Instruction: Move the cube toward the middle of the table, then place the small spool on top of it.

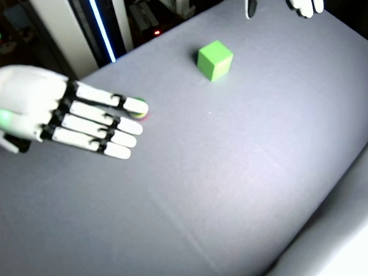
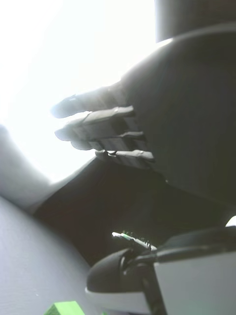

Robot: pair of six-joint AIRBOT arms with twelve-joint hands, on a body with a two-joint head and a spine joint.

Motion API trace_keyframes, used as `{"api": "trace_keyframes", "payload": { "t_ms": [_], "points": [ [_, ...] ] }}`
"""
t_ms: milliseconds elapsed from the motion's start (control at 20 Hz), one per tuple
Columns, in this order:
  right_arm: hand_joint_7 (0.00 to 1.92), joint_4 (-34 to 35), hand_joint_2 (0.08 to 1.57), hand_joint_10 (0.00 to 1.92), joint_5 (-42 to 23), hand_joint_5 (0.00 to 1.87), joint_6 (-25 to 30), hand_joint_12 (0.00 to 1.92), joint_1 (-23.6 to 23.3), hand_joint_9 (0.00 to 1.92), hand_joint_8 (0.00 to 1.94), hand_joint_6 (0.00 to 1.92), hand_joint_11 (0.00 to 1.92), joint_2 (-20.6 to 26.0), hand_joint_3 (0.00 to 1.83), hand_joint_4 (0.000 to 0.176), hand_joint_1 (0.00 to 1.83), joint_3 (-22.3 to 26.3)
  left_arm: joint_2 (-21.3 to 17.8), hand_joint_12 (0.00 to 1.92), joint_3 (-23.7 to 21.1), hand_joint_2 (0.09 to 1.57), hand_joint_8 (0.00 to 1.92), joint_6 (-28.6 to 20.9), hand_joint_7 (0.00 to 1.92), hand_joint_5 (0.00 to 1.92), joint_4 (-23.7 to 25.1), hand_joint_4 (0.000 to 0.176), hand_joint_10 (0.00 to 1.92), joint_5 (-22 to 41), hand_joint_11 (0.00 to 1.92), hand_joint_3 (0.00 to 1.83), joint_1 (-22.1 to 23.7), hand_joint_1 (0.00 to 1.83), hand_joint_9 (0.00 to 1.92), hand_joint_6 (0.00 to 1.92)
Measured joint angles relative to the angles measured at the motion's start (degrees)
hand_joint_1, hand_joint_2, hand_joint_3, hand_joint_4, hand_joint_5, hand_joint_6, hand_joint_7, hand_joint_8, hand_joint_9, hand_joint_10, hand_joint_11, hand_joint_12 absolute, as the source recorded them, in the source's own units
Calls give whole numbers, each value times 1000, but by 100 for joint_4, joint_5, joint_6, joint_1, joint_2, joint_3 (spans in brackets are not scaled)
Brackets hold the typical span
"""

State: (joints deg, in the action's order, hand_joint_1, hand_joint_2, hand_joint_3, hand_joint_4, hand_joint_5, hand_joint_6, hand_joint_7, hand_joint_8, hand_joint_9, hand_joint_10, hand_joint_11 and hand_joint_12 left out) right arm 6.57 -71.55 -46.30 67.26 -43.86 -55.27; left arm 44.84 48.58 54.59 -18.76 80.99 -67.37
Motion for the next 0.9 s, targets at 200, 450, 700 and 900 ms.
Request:
{"api": "trace_keyframes", "payload": {
  "t_ms": [200, 450, 700, 900],
  "points": [
    [518, -20, 1323, 1, 26, 489, 0, 350, 0, 501, 1, 0, 376, -9, 4, 0, 696, -2, 15, 697, 7, 830, 0, -9, 164, 220, 120, 171, 11, -116, 0, 0, 26, 689, 224, 0],
    [539, -22, 1307, 11, 26, 514, 2, 363, 0, 517, 11, 7, 402, -9, 0, 0, 719, -9, 258, 728, 166, 751, 2, -225, 40, 1, 866, 176, 14, -970, 28, 0, 516, 655, 199, 0],
    [531, -22, 1310, 2, 26, 508, 2, 329, 0, 508, 3, 1, 391, -9, 0, 0, 750, -13, 592, 648, 439, 696, 0, -372, 76, 0, 1478, 176, 1, -1764, 150, 0, 1117, 725, 339, 0],
    [560, -22, 1309, 2, 26, 529, 0, 288, 0, 547, 0, 0, 451, -9, 0, 0, 747, -13, 942, 608, 627, 701, 4, -369, 49, 0, 1757, 176, 0, -2463, 95, 2, 1403, 736, 280, 0]
  ]
}}
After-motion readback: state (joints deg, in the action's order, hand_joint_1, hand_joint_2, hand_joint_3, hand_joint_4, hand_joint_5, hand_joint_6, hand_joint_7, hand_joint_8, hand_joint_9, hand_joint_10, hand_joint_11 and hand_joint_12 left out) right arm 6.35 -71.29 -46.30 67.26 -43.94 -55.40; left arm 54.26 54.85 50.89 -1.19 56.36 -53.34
